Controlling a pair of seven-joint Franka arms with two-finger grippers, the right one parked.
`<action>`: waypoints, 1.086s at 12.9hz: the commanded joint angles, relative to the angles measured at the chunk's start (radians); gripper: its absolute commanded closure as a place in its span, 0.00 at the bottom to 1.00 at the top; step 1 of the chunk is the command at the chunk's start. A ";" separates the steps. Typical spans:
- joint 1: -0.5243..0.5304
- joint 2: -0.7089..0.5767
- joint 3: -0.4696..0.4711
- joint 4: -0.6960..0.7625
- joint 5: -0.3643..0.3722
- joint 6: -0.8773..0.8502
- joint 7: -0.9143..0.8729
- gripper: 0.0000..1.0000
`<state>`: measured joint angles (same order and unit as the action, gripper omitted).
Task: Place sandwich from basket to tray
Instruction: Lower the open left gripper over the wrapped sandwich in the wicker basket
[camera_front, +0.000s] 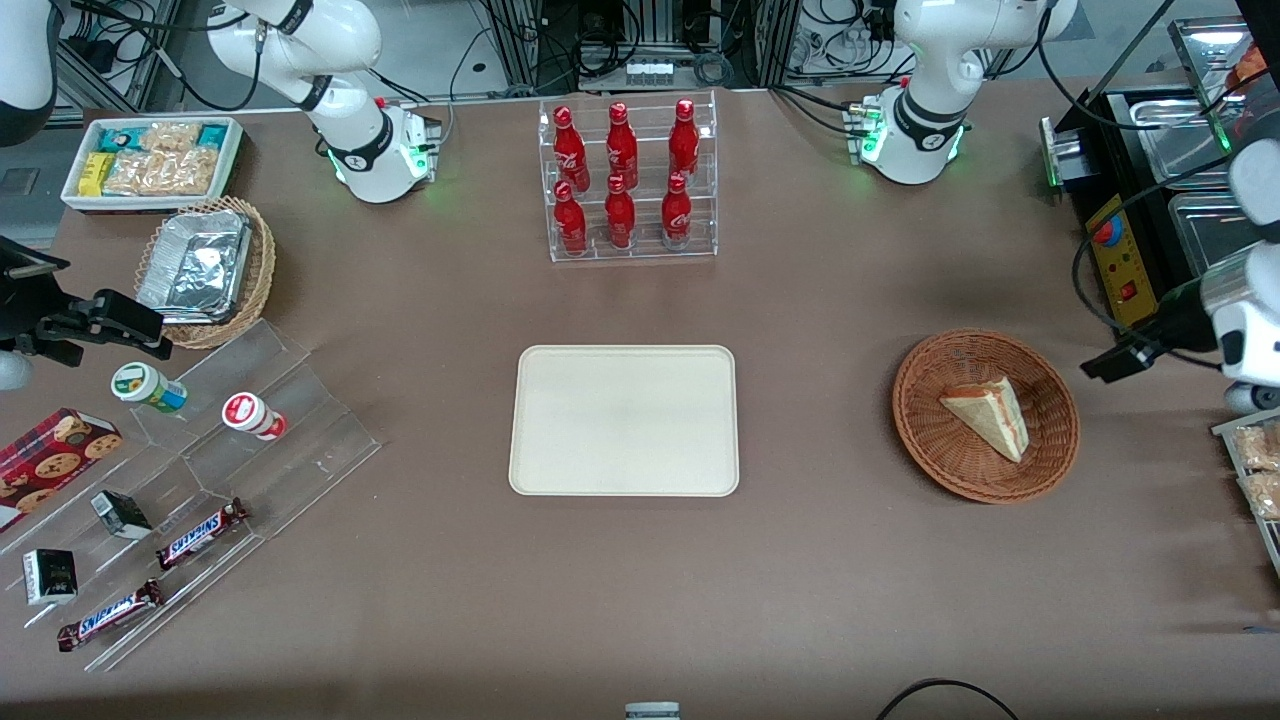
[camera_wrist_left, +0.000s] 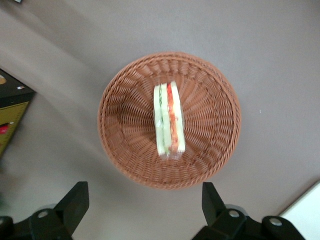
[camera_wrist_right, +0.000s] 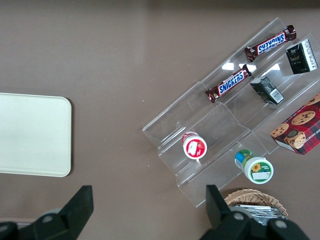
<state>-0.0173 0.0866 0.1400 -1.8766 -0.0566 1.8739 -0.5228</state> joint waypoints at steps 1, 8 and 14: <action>-0.007 0.008 0.003 -0.114 -0.014 0.161 -0.089 0.00; -0.050 0.143 -0.005 -0.173 -0.011 0.396 -0.319 0.00; -0.082 0.185 -0.007 -0.209 -0.008 0.441 -0.321 0.00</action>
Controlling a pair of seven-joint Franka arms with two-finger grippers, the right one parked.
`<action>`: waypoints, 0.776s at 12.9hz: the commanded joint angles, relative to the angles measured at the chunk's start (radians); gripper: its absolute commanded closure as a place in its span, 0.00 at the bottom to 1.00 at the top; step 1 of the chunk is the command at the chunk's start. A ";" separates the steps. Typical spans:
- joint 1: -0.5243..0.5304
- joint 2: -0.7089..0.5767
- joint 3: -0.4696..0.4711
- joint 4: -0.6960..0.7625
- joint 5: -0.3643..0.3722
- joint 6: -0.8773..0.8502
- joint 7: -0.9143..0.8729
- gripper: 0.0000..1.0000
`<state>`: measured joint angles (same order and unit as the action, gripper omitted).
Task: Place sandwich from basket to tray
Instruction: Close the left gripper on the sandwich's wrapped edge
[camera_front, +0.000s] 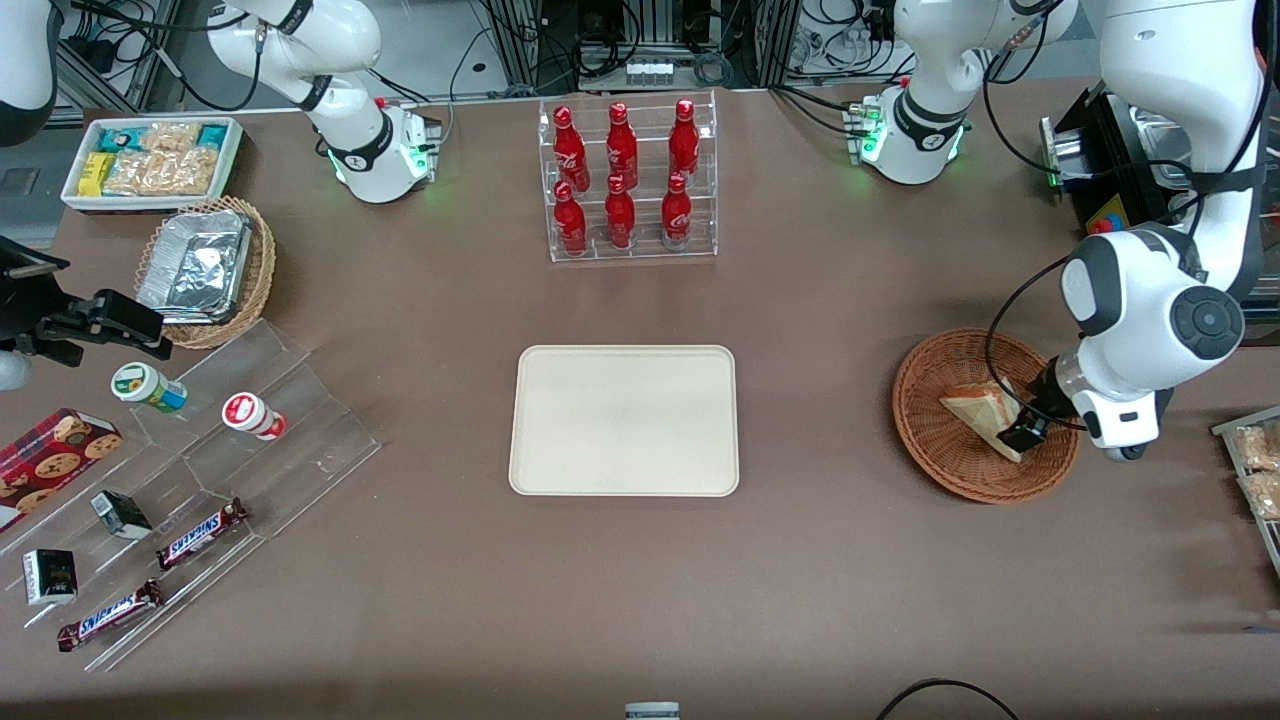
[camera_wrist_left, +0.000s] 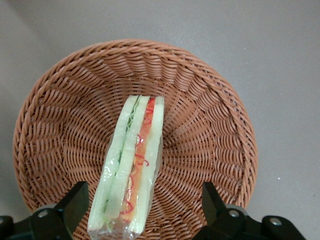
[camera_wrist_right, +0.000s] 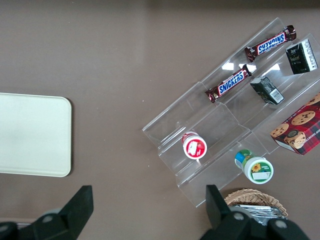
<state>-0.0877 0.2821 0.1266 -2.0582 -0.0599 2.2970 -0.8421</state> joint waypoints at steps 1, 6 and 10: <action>-0.012 -0.011 0.007 -0.040 -0.005 0.018 0.015 0.00; -0.010 -0.018 0.007 -0.114 -0.005 0.065 0.037 0.00; -0.010 -0.018 0.005 -0.118 -0.005 0.053 0.035 0.35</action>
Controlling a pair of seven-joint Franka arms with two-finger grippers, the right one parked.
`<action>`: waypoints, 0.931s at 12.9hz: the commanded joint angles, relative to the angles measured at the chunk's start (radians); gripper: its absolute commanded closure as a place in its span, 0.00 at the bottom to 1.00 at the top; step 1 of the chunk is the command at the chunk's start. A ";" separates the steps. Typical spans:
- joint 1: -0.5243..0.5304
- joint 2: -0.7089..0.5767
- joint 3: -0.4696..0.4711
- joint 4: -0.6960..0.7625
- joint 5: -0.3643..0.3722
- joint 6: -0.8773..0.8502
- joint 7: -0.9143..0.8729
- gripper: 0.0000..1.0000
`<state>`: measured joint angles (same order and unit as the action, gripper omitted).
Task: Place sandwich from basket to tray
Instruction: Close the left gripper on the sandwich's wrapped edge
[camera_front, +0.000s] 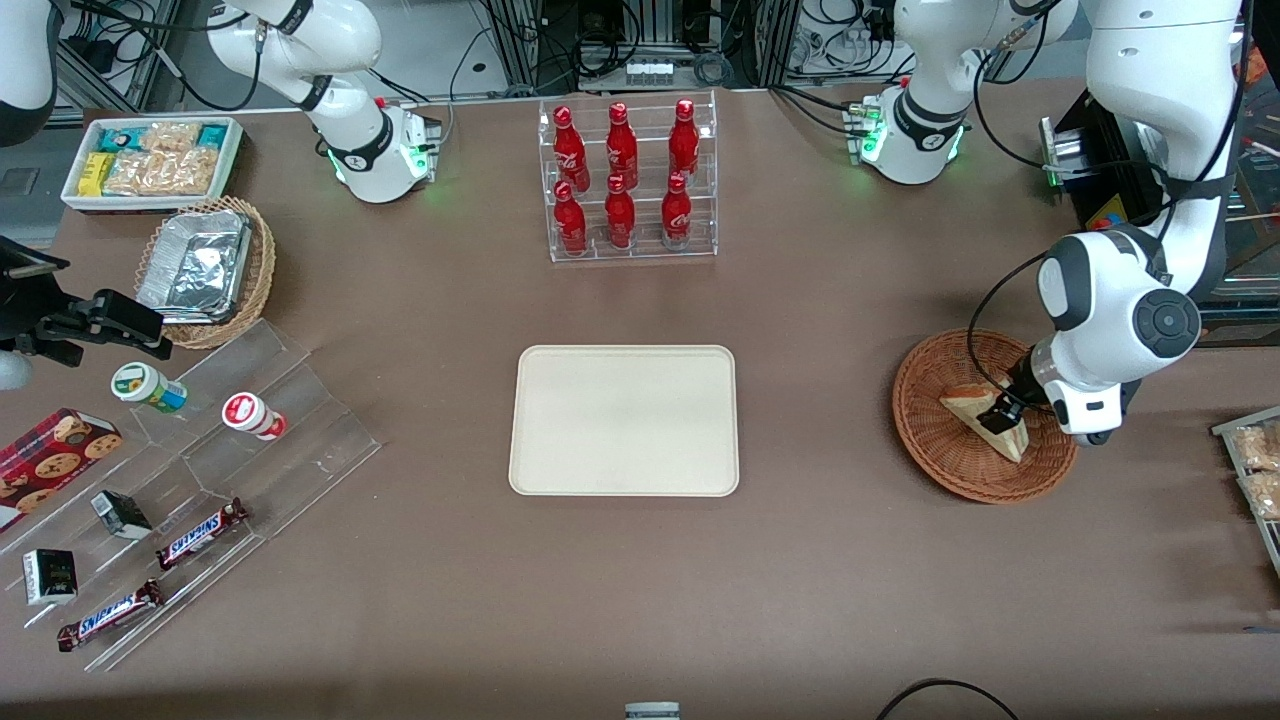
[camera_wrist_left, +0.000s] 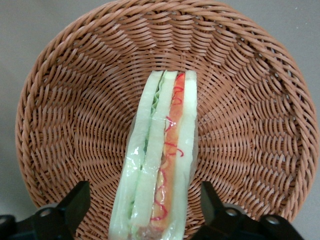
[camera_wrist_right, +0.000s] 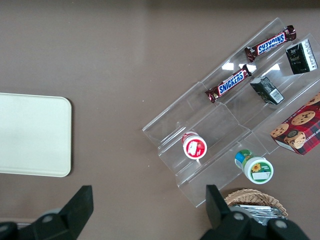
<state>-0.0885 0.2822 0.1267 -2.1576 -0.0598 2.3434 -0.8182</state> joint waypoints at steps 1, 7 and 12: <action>-0.016 -0.020 0.005 -0.019 -0.005 0.001 0.011 0.51; -0.069 -0.095 0.007 0.059 -0.003 -0.183 0.010 0.84; -0.207 -0.120 0.007 0.283 0.038 -0.472 -0.001 0.83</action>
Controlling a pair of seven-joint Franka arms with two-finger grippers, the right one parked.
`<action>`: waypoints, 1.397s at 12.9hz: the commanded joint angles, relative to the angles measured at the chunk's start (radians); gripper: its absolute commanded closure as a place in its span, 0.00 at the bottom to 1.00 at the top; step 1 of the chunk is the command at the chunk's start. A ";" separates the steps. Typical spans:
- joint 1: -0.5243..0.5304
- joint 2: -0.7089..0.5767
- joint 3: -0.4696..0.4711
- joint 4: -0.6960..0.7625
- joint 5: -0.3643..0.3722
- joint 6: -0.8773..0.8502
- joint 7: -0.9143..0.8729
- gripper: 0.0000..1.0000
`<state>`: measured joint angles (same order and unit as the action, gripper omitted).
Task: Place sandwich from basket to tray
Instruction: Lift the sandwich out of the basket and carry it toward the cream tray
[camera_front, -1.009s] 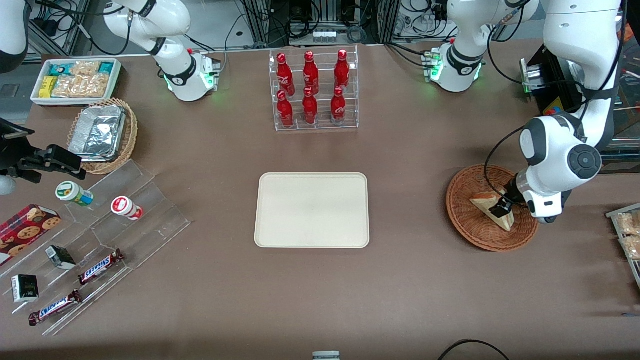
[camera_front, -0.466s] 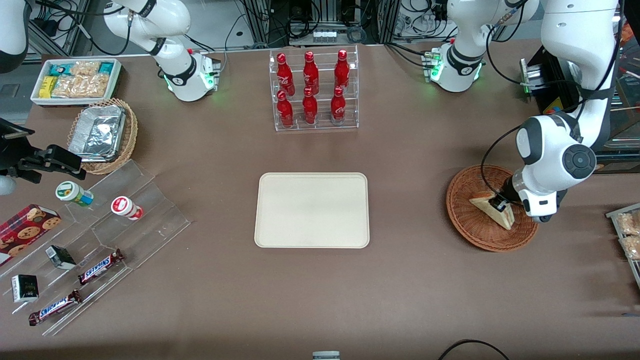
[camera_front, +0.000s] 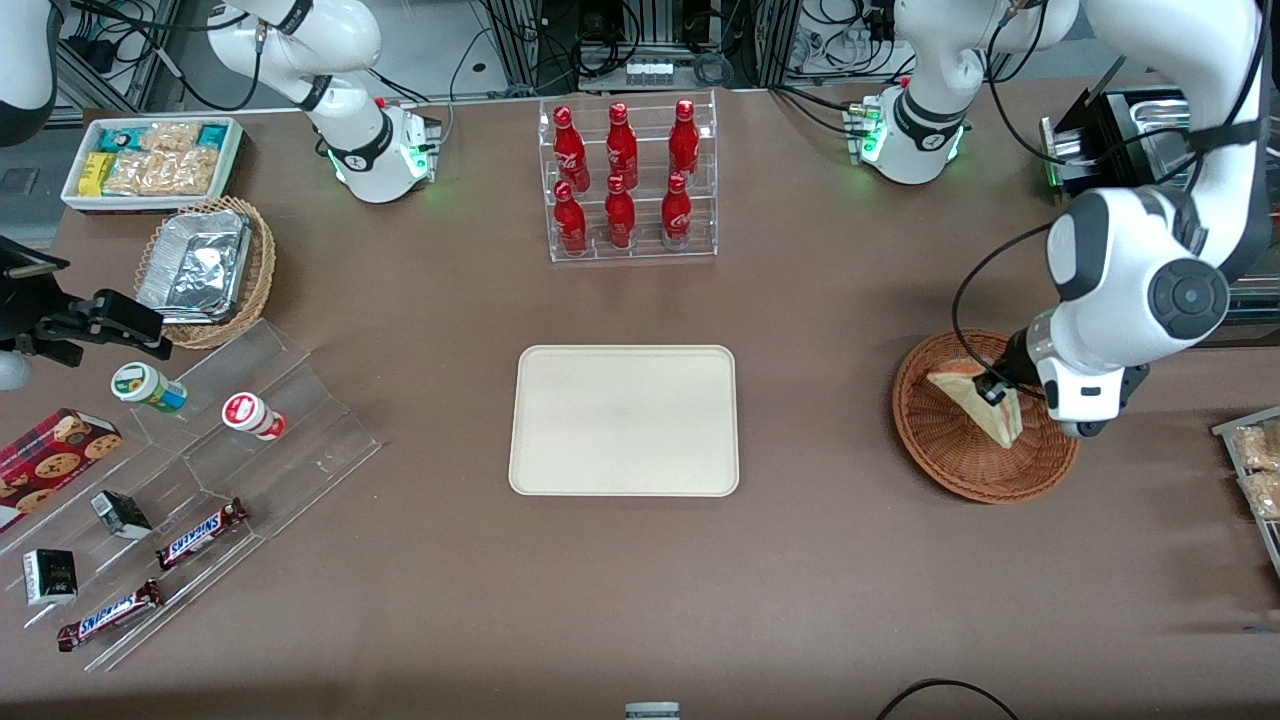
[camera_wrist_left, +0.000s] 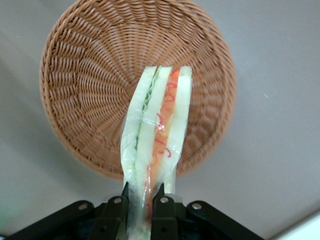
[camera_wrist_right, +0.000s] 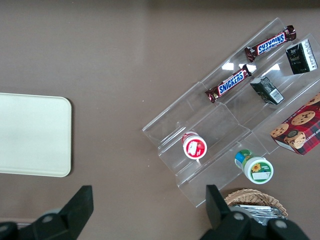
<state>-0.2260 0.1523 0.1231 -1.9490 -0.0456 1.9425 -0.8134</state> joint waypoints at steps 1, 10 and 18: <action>-0.102 0.007 0.010 0.099 0.024 -0.080 -0.006 0.83; -0.410 0.176 0.009 0.304 0.047 -0.108 0.003 0.84; -0.564 0.420 0.009 0.417 0.047 0.059 0.007 0.83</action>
<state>-0.7834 0.5400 0.1158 -1.5746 -0.0108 1.9754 -0.8149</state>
